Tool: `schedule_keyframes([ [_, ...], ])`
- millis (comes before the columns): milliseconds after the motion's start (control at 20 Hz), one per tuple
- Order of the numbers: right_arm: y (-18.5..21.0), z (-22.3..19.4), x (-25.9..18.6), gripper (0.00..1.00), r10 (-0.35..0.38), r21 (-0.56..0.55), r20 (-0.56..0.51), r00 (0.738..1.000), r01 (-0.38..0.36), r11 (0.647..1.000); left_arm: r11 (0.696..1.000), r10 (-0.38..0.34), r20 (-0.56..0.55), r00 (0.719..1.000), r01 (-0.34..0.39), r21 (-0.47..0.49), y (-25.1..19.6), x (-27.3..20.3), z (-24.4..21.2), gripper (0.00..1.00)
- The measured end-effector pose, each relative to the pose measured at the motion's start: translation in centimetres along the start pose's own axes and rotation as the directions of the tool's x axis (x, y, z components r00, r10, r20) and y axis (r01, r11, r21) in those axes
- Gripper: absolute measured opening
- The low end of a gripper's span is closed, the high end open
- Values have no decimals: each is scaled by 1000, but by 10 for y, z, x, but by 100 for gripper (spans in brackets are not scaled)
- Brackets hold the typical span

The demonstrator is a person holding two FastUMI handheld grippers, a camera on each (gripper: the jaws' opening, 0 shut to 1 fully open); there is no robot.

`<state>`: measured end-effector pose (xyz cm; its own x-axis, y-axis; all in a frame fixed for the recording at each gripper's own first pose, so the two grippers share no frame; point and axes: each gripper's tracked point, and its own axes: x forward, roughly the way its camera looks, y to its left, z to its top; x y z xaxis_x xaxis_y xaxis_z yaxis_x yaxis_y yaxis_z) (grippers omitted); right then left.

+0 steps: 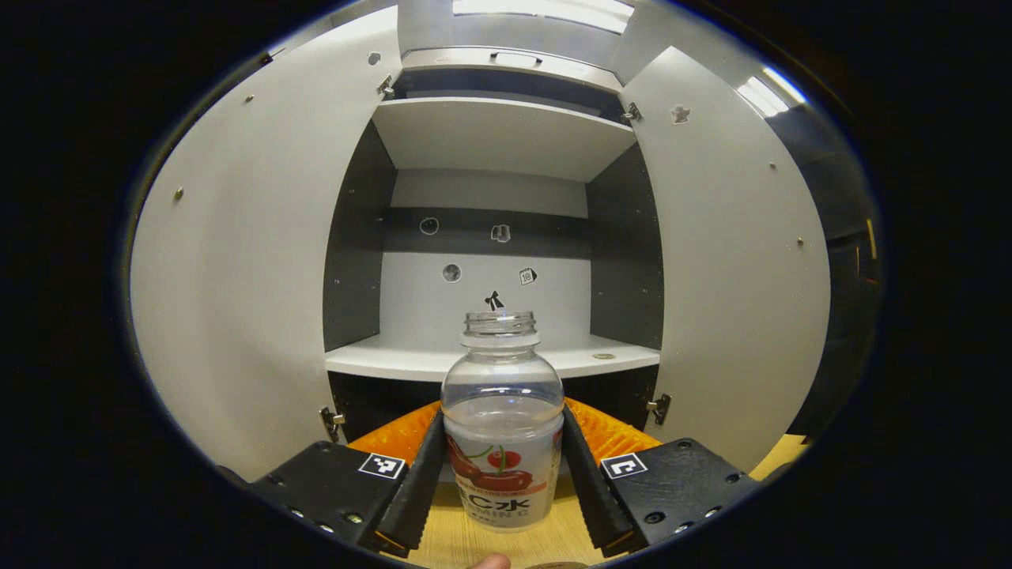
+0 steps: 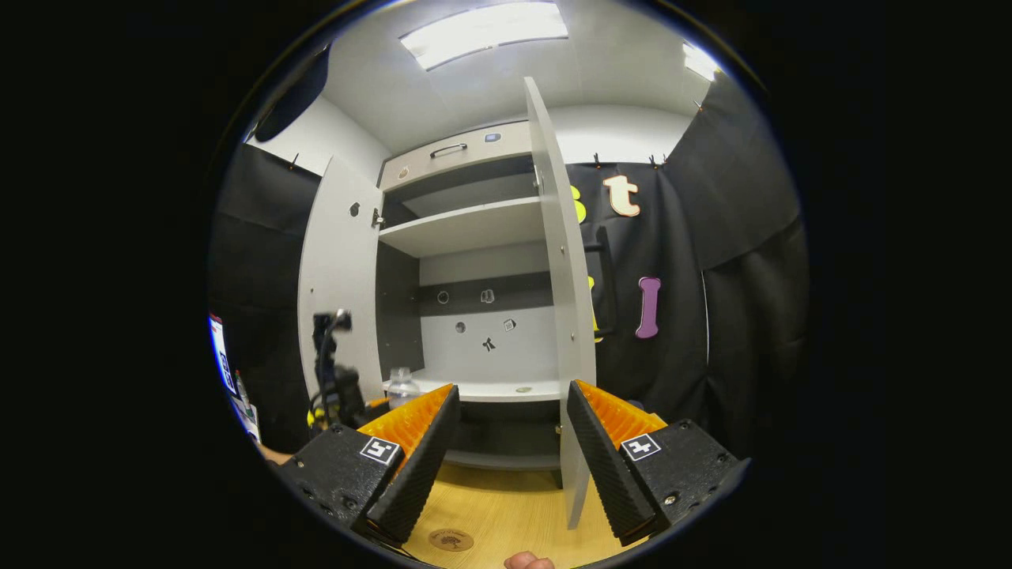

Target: Grasp the bottle in the cabinet with the left hand and place it on the coaster, then close the right door with the right hand and the left door with the left hand.

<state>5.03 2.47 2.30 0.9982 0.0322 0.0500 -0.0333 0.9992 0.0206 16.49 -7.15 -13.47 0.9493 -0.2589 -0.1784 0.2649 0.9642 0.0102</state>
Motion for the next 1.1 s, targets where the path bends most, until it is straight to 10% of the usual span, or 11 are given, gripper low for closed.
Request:
schedule_keyframes([
  [1100, 13, -3, 7, 84, 25, -36, -156, 987, -31, 999, 995, 41, -33, 999, -38, 94, -71, -81, -176, 75],
])
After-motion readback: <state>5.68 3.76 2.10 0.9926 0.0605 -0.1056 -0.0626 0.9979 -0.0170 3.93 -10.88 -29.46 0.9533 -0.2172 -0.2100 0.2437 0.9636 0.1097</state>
